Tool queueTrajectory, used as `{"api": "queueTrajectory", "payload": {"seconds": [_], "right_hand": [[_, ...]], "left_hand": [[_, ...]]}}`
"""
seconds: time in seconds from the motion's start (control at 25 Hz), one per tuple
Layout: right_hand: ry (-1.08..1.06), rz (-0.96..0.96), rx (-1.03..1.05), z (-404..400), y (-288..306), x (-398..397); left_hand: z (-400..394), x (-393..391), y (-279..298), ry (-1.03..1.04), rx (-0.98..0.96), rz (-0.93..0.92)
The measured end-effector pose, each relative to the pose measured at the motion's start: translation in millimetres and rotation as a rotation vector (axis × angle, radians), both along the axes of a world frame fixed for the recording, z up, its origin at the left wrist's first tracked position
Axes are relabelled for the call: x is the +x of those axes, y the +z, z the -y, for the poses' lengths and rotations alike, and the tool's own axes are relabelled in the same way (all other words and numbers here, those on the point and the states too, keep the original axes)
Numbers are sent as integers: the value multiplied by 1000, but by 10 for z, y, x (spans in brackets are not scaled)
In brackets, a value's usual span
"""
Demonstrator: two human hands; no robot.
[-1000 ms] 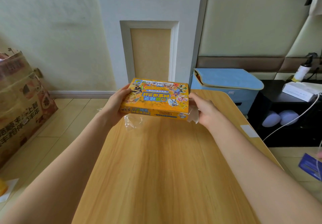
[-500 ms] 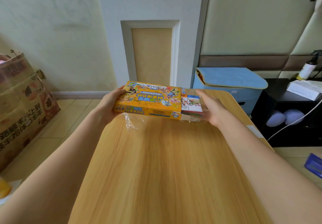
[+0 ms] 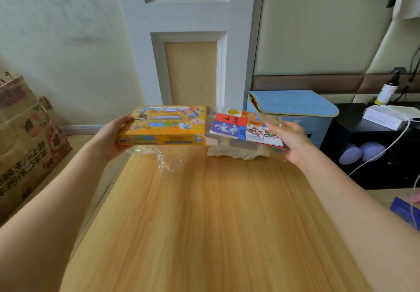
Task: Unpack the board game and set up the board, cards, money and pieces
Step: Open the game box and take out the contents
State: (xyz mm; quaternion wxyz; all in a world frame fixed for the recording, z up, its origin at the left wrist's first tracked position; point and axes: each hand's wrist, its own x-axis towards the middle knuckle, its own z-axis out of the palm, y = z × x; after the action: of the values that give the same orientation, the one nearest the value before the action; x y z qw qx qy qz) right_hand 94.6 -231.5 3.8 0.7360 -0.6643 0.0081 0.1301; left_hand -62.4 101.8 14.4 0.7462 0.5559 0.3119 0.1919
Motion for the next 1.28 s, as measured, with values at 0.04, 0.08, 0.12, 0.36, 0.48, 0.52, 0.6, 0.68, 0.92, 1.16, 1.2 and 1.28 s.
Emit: {"api": "queueTrajectory", "payload": {"seconds": [0.04,0.08,0.12,0.36,0.48,0.52,0.6,0.68,0.92,1.16,1.2,1.28], "right_hand": [[-14,-1,25,50,-10,-3],[-17,-5,29,97,-22,-2],[0,-16,14,132,-36,-19],[281,-24,-299,109,-348,-235],[308,-11,-375,95,-602,-305],[323,21,-414,97,-666,-313],[369,93,-522,83,-709,-321],[410,131,-677,48,-713,-270],[277,392,-1022,-203,-426,-211],[571,374,-406,-1184,-300,-290],[565,458,-516,-1310,-349,-274],[493,661,-747,-1465,-405,-198]], "left_hand": [[-62,-41,30,63,-6,-10],[-124,-74,50,139,-14,-13],[-171,-88,47,210,-28,-3],[157,103,-111,311,-20,-9],[316,191,-208,336,42,4],[341,211,-240,361,48,8],[363,240,-296,394,66,7],[375,260,-349,420,68,-1],[372,326,-405,461,101,16],[795,323,-709,532,32,-17],[816,363,-762,522,27,-28],[691,462,-800,465,90,-108]]}}
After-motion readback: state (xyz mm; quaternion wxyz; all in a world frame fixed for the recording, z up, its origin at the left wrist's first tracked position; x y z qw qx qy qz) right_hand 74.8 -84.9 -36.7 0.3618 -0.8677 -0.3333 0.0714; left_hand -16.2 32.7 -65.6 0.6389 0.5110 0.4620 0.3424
